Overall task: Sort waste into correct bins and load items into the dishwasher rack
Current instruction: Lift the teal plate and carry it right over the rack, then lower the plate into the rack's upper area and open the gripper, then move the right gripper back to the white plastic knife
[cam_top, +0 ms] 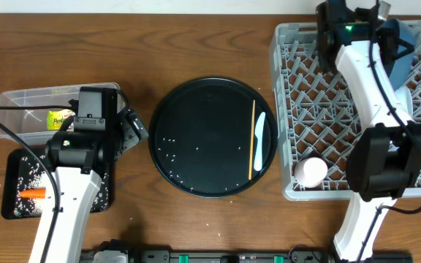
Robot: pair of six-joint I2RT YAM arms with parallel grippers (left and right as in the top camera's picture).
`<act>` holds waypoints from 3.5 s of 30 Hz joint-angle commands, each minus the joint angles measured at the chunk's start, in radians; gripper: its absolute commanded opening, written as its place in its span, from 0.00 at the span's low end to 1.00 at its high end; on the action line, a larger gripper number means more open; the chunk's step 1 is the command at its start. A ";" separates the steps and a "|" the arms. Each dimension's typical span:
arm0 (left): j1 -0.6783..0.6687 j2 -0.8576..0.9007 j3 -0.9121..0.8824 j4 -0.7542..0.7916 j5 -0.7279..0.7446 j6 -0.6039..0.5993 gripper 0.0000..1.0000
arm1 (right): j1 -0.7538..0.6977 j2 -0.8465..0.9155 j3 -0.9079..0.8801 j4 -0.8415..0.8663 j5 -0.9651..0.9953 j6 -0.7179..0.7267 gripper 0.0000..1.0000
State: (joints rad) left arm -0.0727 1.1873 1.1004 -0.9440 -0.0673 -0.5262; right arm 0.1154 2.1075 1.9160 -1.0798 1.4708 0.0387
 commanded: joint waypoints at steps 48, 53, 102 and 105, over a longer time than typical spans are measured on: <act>0.005 -0.003 0.016 -0.005 -0.016 0.002 0.98 | 0.192 0.034 0.000 -0.128 -1.016 0.016 0.49; 0.005 -0.003 0.016 -0.005 -0.016 0.002 0.98 | 0.222 0.027 0.002 -0.137 -1.035 0.015 0.65; 0.005 -0.003 0.016 -0.005 -0.016 0.002 0.98 | 0.629 -0.274 -0.441 -0.034 -1.238 0.716 0.33; 0.005 -0.003 0.016 -0.005 -0.016 0.002 0.98 | 0.629 -0.274 -0.474 0.013 -1.231 0.716 0.33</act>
State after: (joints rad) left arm -0.0727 1.1873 1.1004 -0.9436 -0.0673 -0.5262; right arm 0.7464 1.8359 1.4666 -1.0863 0.1959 0.7265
